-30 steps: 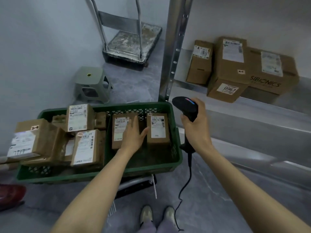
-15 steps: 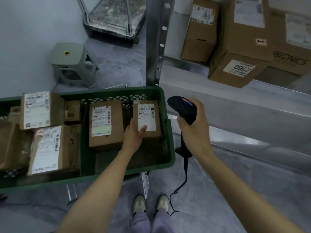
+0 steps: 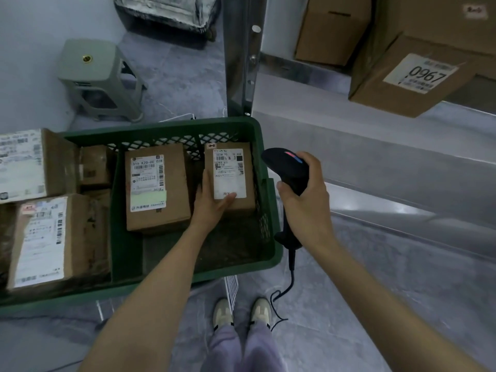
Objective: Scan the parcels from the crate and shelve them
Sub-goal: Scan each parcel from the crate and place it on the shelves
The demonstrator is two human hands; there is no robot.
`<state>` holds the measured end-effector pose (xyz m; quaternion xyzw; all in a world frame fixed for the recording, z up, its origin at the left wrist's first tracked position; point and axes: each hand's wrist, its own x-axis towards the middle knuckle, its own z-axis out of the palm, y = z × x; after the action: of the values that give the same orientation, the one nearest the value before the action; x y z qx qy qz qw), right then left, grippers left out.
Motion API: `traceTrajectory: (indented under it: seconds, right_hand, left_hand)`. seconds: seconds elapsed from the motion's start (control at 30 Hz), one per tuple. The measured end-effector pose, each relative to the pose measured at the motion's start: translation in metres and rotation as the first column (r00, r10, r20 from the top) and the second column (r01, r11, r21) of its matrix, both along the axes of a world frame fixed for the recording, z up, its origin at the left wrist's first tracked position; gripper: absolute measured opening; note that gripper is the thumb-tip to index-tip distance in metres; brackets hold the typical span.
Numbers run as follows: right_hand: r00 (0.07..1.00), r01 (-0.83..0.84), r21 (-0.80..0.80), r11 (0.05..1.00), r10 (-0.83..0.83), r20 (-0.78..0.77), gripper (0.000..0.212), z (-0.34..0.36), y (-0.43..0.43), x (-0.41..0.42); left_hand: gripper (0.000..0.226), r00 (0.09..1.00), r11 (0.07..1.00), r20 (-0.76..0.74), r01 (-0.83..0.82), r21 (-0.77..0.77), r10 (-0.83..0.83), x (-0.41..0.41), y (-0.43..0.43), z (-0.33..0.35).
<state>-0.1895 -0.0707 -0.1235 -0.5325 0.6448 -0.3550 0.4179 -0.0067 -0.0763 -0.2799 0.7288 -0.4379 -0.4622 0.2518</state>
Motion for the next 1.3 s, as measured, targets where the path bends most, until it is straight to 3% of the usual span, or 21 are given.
traceTrajectory:
  seconds: [0.73, 1.03, 1.3]
  right_hand:
    - [0.999, 0.045, 0.007, 0.999, -0.045, 0.005, 0.056, -0.002, 0.011, 0.000]
    - [0.997, 0.066, -0.085, 0.994, -0.062, 0.045, 0.055, 0.045, 0.027, 0.002]
    - [0.994, 0.084, -0.214, 0.973, -0.066, 0.089, 0.055, 0.121, 0.055, 0.000]
  left_hand:
    - [0.086, 0.989, 0.986, -0.074, -0.136, -0.099, 0.129, -0.015, 0.006, 0.002]
    - [0.086, 0.987, 0.972, -0.115, -0.131, -0.195, 0.110, -0.011, 0.017, 0.063]
    - [0.079, 0.993, 0.937, -0.061, -0.113, -0.330, 0.098, -0.004, 0.037, 0.143]
